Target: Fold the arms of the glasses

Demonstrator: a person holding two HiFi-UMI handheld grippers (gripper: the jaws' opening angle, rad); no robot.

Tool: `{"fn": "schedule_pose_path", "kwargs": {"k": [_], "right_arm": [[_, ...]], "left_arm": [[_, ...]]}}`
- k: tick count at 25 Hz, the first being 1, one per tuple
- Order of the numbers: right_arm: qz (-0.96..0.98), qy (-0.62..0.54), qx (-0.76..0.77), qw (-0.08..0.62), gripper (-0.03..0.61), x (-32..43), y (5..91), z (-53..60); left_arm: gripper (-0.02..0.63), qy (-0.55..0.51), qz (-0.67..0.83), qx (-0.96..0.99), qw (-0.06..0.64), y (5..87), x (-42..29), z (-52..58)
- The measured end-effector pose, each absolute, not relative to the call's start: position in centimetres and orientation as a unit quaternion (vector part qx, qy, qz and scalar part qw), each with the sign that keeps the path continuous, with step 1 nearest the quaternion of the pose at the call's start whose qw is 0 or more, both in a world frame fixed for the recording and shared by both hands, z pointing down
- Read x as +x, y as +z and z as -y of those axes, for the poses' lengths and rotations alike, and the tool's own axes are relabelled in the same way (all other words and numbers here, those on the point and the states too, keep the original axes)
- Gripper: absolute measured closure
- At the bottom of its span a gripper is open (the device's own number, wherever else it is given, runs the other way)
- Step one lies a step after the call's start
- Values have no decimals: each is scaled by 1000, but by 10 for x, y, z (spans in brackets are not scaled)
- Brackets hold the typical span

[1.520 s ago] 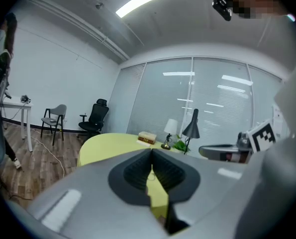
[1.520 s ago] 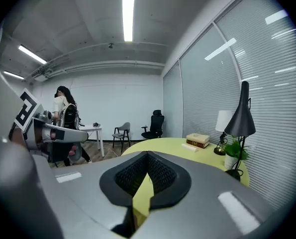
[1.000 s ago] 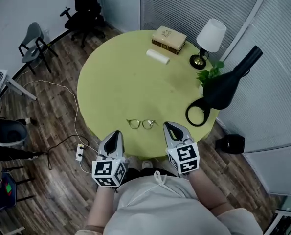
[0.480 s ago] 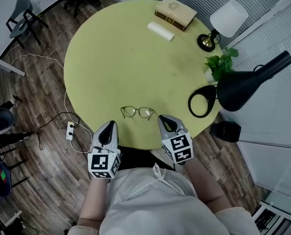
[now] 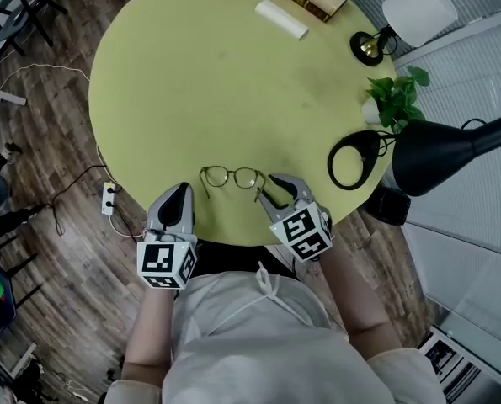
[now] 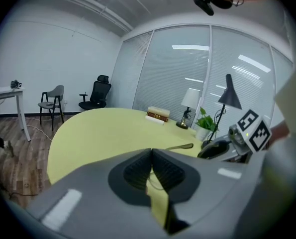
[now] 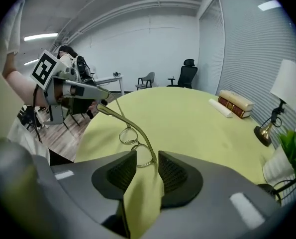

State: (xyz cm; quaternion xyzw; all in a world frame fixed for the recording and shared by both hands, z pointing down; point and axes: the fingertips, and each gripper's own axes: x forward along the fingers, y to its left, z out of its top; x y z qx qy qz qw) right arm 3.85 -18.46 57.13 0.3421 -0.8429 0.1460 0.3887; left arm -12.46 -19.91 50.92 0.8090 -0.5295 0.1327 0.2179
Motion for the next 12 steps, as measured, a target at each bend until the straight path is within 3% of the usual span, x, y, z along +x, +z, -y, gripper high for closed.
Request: {"fn": "schedule_pose_path", "kwargs": {"k": [12], "right_arm": [[848, 64, 295, 436, 552, 31, 571, 195]], "left_arm": [[607, 156, 521, 806, 234, 526, -125, 208]]}}
